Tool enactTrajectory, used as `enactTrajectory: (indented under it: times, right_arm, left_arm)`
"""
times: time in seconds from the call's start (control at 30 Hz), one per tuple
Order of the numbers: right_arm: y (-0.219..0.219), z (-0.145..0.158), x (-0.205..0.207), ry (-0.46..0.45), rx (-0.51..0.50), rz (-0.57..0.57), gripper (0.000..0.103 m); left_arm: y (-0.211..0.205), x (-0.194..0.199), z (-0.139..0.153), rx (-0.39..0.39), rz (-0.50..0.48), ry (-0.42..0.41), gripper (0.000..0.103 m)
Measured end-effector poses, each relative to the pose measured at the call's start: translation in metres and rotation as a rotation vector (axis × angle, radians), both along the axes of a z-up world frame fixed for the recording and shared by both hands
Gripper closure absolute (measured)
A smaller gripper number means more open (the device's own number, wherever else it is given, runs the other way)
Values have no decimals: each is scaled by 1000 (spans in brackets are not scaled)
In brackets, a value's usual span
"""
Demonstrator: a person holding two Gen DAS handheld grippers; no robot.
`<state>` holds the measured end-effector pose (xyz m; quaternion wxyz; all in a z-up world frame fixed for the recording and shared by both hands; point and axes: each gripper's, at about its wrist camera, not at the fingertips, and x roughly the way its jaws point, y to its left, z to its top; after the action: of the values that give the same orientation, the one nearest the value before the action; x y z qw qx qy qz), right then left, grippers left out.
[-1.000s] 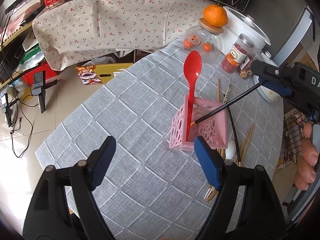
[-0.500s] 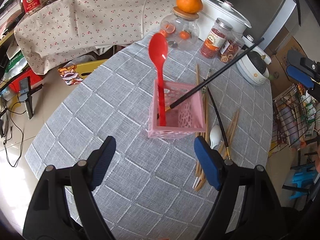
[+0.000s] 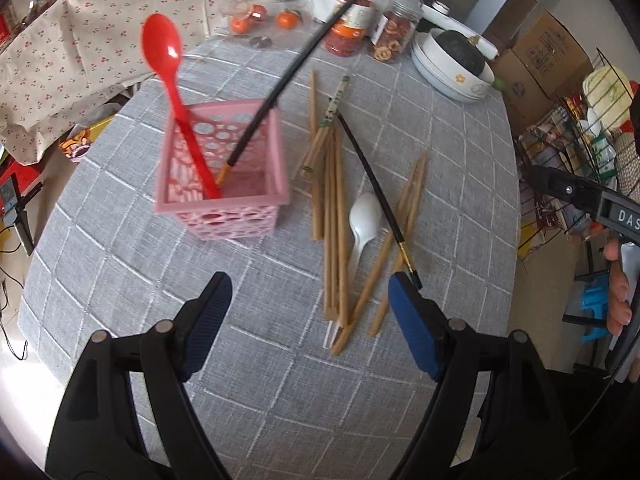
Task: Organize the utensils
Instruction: 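Withdraw the right tool from the basket while the left tool moves to a black chopstick, then grasp and lift the black chopstick with the left tool while the right tool grasps a wooden chopstick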
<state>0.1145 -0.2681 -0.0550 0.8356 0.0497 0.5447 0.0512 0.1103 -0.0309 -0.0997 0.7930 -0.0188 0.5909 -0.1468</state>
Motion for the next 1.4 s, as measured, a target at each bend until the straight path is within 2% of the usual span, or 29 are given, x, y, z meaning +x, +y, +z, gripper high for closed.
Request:
enactTrajectory:
  times: [0.1,0.2,0.37,0.57,0.7,0.87,0.9,0.97,1.0,1.2,1.4]
  right_arm:
    - [-19,-14,-6,48,-20,-26,35]
    - [-34,-23,-9,74,-18,-36,35]
    - [-48,-35,-14,106,-30,-42,35]
    - [-60,-43,-20,124,-54,-12,35]
    - [-72,-49,-21,136,-61,-11,35]
    - [-84,-59,-20,161,-55,-29,35]
    - [-85,-61,-20,167,-59,-29,35]
    - [-86,-65,-21,175,-67,-28,35]
    - [-85,-65,-21,177,-68,-27,35]
    - [-85,-66,-20,183,-64,-41,35]
    - [-81,-68,-11,211,3,-107,35]
  left_arm:
    - [-24,-2,-4,-49,-44,26,22]
    - [-47,2,-8,-44,-54,20,27]
    - [-85,21,-25,18,-59,-15,59]
    - [-111,67,-54,109,37,-59,77]
    - [-118,93,-69,144,88,-72,78]
    - [-127,114,-85,208,104,-70,80]
    - [-128,117,-87,220,108,-67,81]
    - [-128,119,-88,243,109,-82,92]
    - [-127,119,-88,246,103,-85,92]
    - [-125,96,-75,231,16,-96,96]
    - [-113,53,-48,179,-66,-123,97]
